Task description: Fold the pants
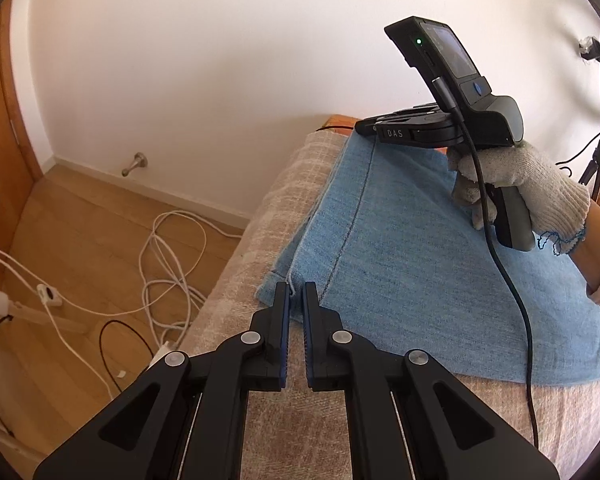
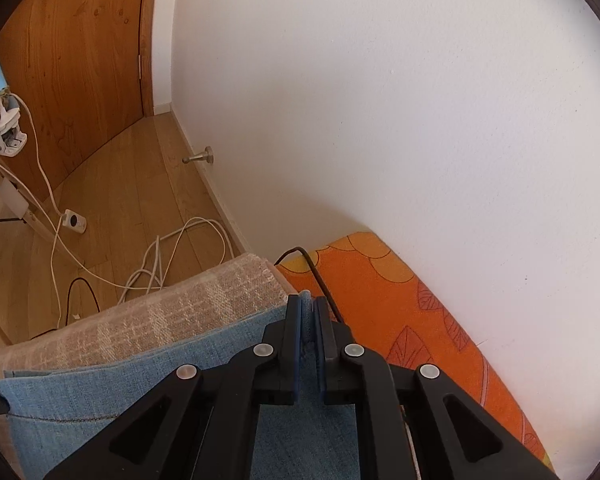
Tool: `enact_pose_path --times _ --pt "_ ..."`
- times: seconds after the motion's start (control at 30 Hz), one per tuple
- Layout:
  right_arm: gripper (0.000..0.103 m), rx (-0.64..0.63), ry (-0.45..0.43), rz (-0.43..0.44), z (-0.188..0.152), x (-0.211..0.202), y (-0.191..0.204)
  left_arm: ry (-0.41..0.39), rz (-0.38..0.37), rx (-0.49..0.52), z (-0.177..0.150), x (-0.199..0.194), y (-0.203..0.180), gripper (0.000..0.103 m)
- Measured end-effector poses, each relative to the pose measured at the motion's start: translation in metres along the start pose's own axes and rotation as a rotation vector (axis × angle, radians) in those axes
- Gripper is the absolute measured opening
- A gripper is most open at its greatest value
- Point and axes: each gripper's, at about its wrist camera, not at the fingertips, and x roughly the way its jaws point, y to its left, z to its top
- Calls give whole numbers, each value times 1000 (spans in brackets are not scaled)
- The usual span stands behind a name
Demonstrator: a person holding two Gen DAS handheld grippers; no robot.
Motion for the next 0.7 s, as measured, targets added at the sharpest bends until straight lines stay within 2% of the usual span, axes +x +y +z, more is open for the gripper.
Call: enact_pose_path --times 0.03,0.07,0.13,0.2,0.37,0.5,0.63,0.67,0.7 --pt "11 13 8 1 1 -2 -2 -4 1 -6 0 -3 1 15" --pt "25 19 2 -4 1 -7 -4 -14 6 -15 -1 -7 4 19" --pt "36 7 -33 -38 0 -26 -7 -11 -25 -31 -1 -11 10 35" --pt "38 20 -54 -10 -3 -48 -11 5 -50 -66 -2 -11 16 46" --pt "38 110 -18 130 -34 -100 -16 59 -102 -125 -1 5 15 46" --pt "38 195 43 195 -74 -118 -26 79 -56 -121 3 15 8 46" --pt "38 203 83 202 -104 -123 -31 89 -23 -144 9 19 6 45" --pt "38 207 96 212 -109 -121 -32 79 -12 -140 10 20 4 41" --pt "38 212 110 212 -113 -118 -34 70 -1 -132 10 20 1 28"
